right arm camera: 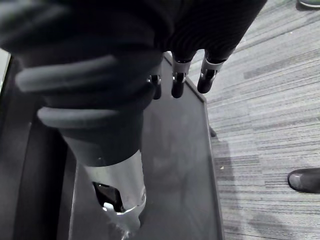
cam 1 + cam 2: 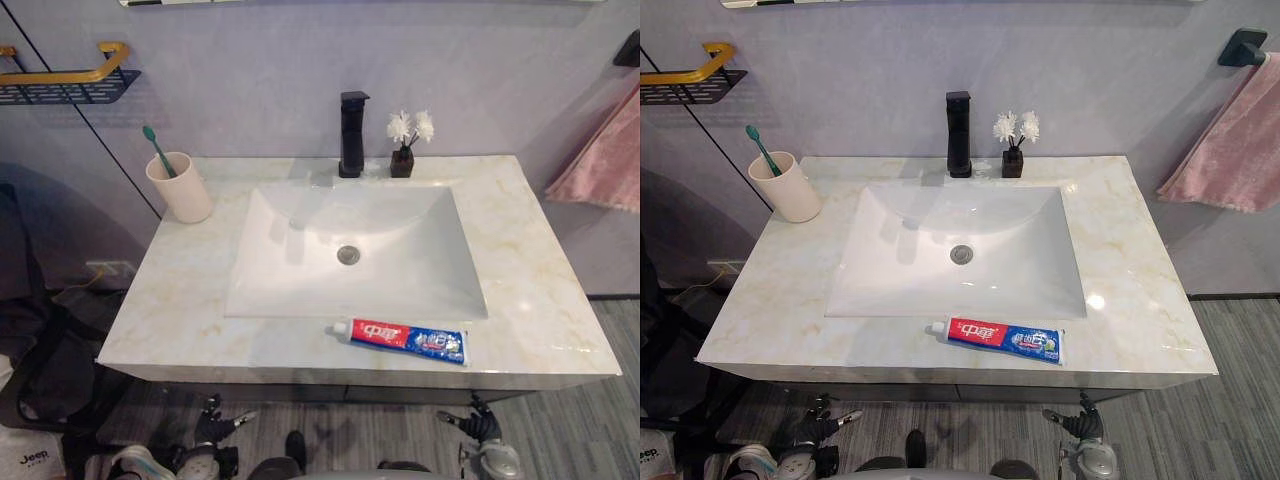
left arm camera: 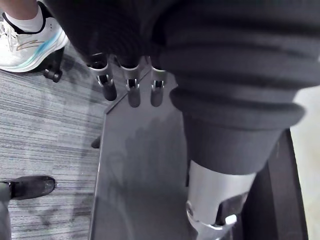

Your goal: Organize washtable

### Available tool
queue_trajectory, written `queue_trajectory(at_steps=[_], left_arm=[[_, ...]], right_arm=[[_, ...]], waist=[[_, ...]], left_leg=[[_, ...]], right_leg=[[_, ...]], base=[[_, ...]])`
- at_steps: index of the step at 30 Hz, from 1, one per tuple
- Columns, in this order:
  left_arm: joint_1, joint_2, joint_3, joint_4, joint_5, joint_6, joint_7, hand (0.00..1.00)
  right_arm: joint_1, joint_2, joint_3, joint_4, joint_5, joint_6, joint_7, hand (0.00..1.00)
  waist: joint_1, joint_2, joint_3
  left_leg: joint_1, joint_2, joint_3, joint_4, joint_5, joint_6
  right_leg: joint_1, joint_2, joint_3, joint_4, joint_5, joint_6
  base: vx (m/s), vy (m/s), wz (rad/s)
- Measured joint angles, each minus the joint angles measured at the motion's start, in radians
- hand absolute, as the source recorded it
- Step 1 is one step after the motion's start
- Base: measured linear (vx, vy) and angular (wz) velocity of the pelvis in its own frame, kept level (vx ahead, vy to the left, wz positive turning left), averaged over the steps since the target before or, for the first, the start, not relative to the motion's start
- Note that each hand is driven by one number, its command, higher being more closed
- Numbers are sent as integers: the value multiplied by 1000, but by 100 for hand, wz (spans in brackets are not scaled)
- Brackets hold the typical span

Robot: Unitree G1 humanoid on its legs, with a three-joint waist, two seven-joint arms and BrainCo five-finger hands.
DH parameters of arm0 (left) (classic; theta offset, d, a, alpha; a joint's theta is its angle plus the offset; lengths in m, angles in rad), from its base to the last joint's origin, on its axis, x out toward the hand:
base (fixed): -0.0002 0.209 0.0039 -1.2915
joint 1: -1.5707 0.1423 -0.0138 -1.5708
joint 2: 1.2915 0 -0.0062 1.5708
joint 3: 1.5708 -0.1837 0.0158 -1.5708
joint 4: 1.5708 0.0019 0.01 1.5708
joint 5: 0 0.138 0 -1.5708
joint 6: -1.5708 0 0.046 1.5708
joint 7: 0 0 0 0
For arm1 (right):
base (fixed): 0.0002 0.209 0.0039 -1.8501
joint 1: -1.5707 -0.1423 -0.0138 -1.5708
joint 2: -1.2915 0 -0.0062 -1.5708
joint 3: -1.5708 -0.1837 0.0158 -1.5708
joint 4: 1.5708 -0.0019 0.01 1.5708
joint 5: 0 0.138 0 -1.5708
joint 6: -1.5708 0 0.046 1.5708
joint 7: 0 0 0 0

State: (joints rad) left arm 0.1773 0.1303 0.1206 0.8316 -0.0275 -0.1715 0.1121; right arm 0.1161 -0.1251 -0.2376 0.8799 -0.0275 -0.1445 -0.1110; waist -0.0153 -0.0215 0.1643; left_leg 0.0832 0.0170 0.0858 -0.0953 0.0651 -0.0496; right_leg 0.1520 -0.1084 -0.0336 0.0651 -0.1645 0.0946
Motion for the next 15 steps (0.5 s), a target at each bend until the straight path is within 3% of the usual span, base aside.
queue_trajectory(at_steps=[3, 11, 15], left_arm=[[0, 0, 0, 0, 0, 0, 0, 0], [-2, -27, -53, 4, -2, 2, -5, 0], [0, -18, -29, 7, -2, 16, -7, 0]], right_arm=[[1, 0, 0, 0, 0, 0, 0, 0], [33, 21, -52, 9, 139, 0, 6, 0], [68, 20, -110, -8, 191, 0, 8, 0]], waist=[[0, 0, 0], [-3, 2, 2], [-4, 6, 4]], left_leg=[[0, 0, 0, 0, 0, 0], [53, 0, -7, 0, 3, 0], [65, -2, -25, -7, 12, 0]], right_leg=[[0, 0, 0, 0, 0, 0], [53, 0, -11, 13, -1, 0], [39, -6, -23, 83, -37, 0]], base=[[0, 0, 0], [-33, -9, 3], [-136, -20, 12]])
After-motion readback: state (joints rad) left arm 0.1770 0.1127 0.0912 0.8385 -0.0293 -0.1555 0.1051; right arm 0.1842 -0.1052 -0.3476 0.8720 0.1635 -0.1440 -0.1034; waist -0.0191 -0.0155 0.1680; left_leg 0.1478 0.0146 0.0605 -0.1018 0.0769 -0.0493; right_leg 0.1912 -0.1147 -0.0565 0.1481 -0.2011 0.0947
